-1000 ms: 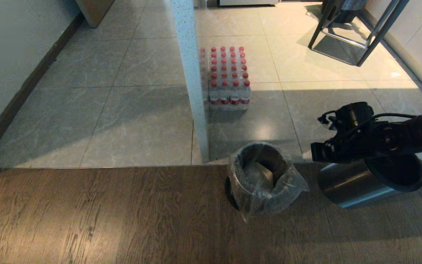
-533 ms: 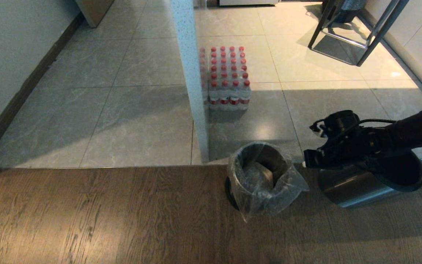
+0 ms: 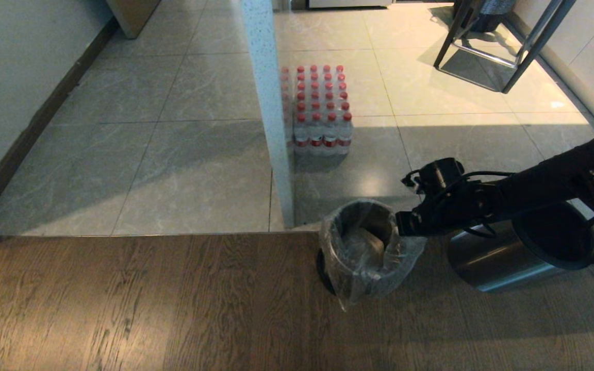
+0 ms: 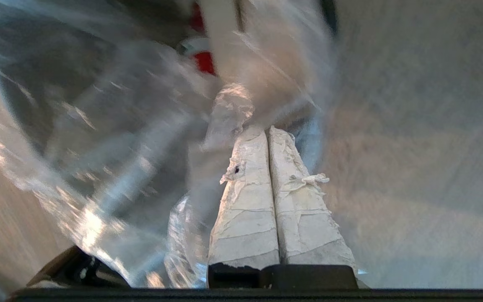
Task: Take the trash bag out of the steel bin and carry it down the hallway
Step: Pick up the trash bag
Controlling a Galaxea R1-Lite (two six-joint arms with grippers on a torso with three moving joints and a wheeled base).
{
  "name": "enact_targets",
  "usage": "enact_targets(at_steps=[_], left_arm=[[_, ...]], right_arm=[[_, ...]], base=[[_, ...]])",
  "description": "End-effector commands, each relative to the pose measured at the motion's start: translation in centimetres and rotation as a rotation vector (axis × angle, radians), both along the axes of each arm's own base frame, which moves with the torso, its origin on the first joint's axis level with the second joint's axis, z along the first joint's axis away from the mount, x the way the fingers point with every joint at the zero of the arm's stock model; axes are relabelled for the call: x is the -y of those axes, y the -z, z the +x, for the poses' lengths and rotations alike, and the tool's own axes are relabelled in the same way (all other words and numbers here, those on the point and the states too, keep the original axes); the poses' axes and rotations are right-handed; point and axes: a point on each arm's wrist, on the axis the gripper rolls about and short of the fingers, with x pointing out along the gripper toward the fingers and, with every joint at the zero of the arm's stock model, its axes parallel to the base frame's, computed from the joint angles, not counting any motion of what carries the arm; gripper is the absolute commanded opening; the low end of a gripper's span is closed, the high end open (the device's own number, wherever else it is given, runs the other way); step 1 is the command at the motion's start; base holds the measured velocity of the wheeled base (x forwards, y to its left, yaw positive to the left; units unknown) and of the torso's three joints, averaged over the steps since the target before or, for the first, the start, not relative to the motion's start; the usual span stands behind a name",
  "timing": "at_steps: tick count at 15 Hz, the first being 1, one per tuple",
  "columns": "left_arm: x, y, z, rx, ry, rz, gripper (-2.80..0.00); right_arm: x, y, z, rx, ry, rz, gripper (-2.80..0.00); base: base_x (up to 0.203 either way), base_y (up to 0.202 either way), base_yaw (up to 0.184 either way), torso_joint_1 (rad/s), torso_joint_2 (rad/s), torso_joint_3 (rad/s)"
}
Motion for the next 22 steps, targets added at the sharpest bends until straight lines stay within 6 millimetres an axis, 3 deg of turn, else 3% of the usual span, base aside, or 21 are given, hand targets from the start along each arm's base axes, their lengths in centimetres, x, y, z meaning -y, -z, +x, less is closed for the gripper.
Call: enact_targets(at_steps=[1, 5, 10, 14, 16, 18, 22], left_arm=[[0.0, 0.0, 0.0, 0.000, 0.000, 0.000, -2.80], [0.0, 0.0, 0.0, 0.000, 0.000, 0.000, -2.80], [0.0, 0.0, 0.0, 0.000, 0.000, 0.000, -2.80], [0.0, 0.0, 0.0, 0.000, 0.000, 0.000, -2.80], [0.0, 0.0, 0.0, 0.000, 0.000, 0.000, -2.80], [0.0, 0.0, 0.0, 0.000, 0.000, 0.000, -2.80], [0.0, 0.0, 0.0, 0.000, 0.000, 0.000, -2.80]], right_arm=[[-1.7, 1.1, 0.7, -0.005, -0.034, 0.000, -2.80], [-4.5, 2.0, 1.1, 0.002, -0.092, 0.001, -2.80], [-6.7, 2.0, 1.4, 0.008, -0.079, 0.059, -2.80], [-6.9, 0.3, 1.7, 0.058, -0.036, 0.123, -2.80], [-6.7, -1.6, 1.4, 0.107, -0.025, 0.141, -2.80], [-6.2, -3.8, 0.3, 0.138, -0.023, 0.151, -2.80], [-4.9, -5.1, -3.3, 0.081, -0.026, 0.126, -2.80]], base=[[0.000, 0.000, 0.000, 0.000, 0.00, 0.000], [0.000, 0.000, 0.000, 0.000, 0.00, 0.000], [0.000, 0.000, 0.000, 0.000, 0.00, 0.000], [0.000, 0.000, 0.000, 0.000, 0.00, 0.000], [0.000, 0.000, 0.000, 0.000, 0.00, 0.000], [0.000, 0.000, 0.000, 0.000, 0.00, 0.000], [0.000, 0.000, 0.000, 0.000, 0.00, 0.000]])
